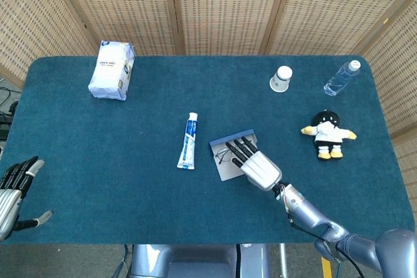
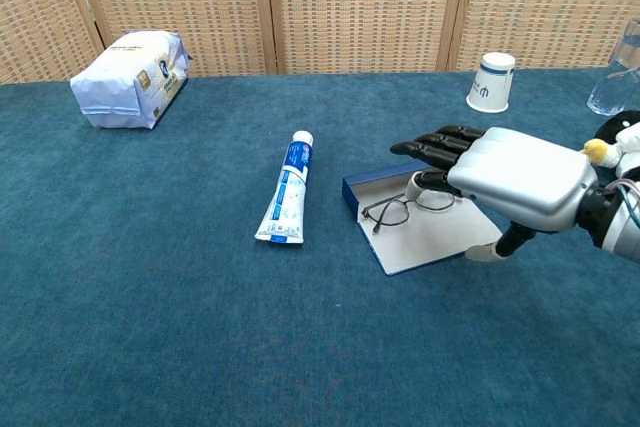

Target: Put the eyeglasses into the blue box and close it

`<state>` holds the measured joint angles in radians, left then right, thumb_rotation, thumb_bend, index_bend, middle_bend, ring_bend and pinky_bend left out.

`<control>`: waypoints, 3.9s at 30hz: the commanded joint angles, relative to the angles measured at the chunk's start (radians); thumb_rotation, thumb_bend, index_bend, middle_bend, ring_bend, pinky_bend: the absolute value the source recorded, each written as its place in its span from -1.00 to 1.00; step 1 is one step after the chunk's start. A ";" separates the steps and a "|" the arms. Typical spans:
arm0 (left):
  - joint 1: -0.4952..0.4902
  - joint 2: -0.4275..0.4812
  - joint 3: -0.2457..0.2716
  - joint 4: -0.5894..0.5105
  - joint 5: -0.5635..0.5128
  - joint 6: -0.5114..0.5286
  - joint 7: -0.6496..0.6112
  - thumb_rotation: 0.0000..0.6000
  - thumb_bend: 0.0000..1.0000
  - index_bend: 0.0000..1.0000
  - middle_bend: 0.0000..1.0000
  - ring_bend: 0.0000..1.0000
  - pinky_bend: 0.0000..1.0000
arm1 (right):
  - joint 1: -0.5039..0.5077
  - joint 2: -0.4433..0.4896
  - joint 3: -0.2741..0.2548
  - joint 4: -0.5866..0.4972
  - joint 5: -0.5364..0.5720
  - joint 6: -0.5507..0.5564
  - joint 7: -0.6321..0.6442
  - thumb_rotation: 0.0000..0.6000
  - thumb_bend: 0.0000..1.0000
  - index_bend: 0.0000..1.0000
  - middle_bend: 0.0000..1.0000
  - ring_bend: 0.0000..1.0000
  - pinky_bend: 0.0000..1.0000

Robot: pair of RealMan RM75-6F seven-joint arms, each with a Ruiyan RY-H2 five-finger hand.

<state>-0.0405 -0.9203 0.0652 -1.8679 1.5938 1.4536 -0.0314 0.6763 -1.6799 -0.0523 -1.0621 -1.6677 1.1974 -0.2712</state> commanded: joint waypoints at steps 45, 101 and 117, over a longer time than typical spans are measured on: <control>-0.008 -0.004 -0.007 -0.005 -0.026 -0.018 0.014 1.00 -0.81 -1.00 -1.00 -1.00 -1.00 | 0.000 -0.133 0.051 0.171 0.014 -0.038 0.077 1.00 -0.33 -0.54 -1.00 -1.00 -0.83; -0.018 -0.005 -0.013 -0.008 -0.048 -0.038 0.019 1.00 -0.81 -1.00 -1.00 -1.00 -1.00 | 0.085 -0.249 0.207 0.310 0.141 -0.102 0.057 1.00 -0.22 -0.50 -1.00 -1.00 -0.83; -0.030 0.002 -0.022 -0.003 -0.078 -0.062 0.000 1.00 -0.81 -1.00 -1.00 -1.00 -1.00 | 0.114 -0.250 0.199 0.329 0.167 -0.154 0.054 1.00 -0.22 0.04 -1.00 -1.00 -0.83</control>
<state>-0.0708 -0.9181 0.0428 -1.8704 1.5159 1.3922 -0.0315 0.7907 -1.9317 0.1488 -0.7310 -1.4990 1.0445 -0.2180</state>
